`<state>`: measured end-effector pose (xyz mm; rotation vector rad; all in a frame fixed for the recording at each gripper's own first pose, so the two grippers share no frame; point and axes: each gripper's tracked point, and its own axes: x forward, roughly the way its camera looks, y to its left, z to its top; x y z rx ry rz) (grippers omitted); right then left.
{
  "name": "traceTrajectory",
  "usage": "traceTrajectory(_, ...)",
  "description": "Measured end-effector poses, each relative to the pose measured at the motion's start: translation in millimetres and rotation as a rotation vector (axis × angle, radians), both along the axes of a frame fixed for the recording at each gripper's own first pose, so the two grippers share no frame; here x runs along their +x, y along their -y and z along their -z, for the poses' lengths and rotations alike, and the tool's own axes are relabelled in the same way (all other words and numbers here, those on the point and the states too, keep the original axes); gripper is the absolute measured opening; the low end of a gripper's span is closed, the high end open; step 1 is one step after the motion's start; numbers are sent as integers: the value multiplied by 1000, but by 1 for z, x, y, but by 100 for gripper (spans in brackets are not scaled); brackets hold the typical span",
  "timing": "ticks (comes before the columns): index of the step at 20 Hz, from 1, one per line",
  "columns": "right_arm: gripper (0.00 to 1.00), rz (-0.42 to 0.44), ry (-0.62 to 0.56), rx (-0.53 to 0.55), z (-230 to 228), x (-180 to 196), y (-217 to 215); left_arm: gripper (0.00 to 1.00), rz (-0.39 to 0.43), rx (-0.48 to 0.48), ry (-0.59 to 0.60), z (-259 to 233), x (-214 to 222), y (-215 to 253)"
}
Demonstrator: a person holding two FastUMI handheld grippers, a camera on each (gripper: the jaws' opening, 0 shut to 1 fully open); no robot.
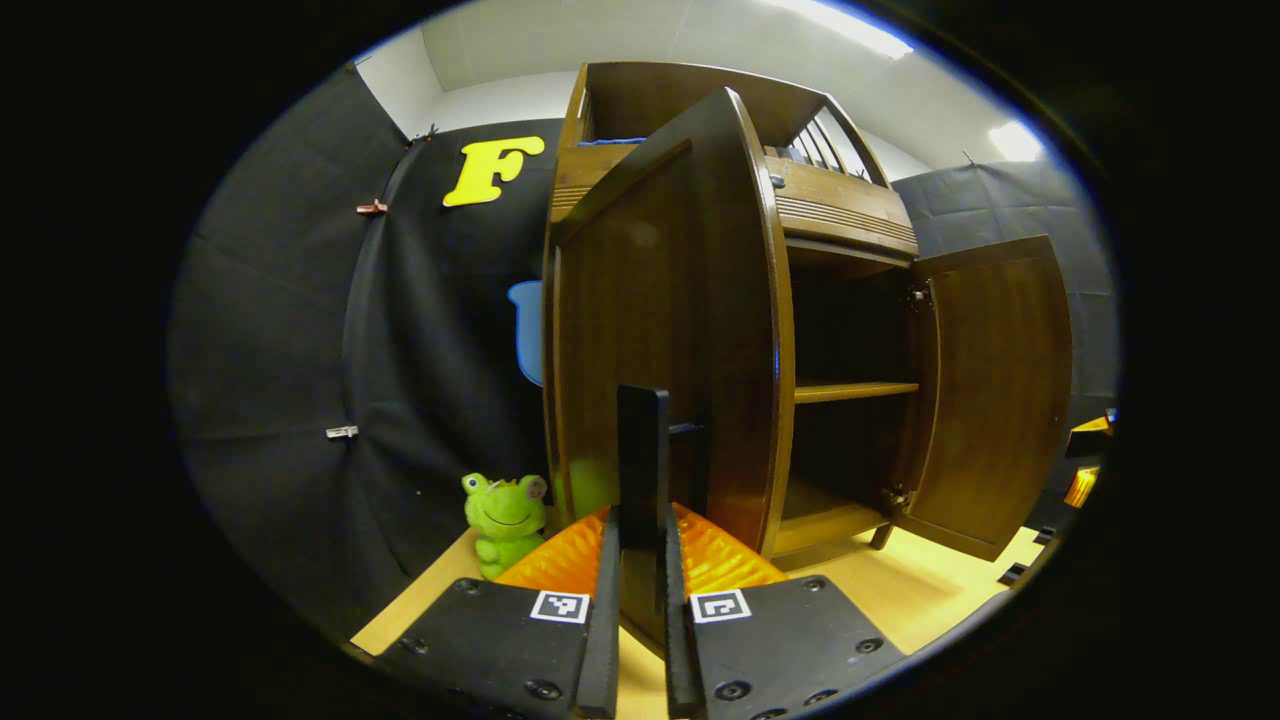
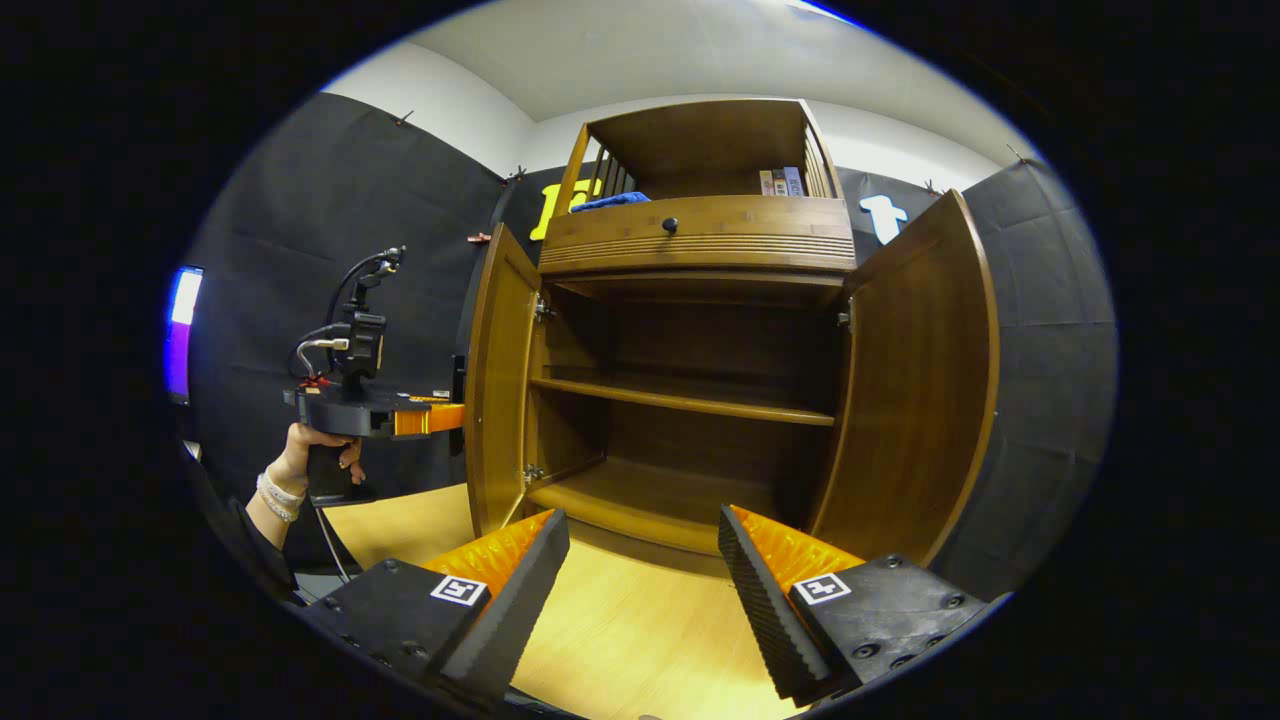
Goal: Open the right door of the double-door shoe cabinet with the right hand, and open the left door with the left hand.
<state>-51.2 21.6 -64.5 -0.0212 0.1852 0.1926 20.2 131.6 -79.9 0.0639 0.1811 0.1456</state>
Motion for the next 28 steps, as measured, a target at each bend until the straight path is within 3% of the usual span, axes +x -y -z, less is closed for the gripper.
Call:
traceTrajectory(10, 96, -5, 2, -3, -2, -5, -14, 11, -80, 36, -21, 5, -33, -37)
traceTrajectory(15, 95, -12, -1, 15, -1, -4, -20, 12, -182, 85, -25, 7, -50, -70)
traceTrajectory(17, 96, -13, -1, 17, 0, -3, -22, 5, -195, 55, -22, 6, -60, -74)
traceTrajectory(19, 95, -15, -5, 22, 1, 0, -24, 7, -161, 9, -20, 4, -69, -61)
traceTrajectory(21, 96, -7, -11, 35, 3, 4, -23, 7, -127, 25, -5, -5, -80, -40)
traceTrajectory(24, 95, 3, -25, 74, 7, 9, -24, 7, 23, 47, 63, -30, -86, 24)
traceTrajectory(25, 96, 9, -29, 81, 8, 11, -23, 2, 92, 49, 82, -36, -87, 49)
traceTrajectory(28, 96, 39, -32, 65, 9, 15, -13, 44, 270, 35, 110, -43, -86, 100)
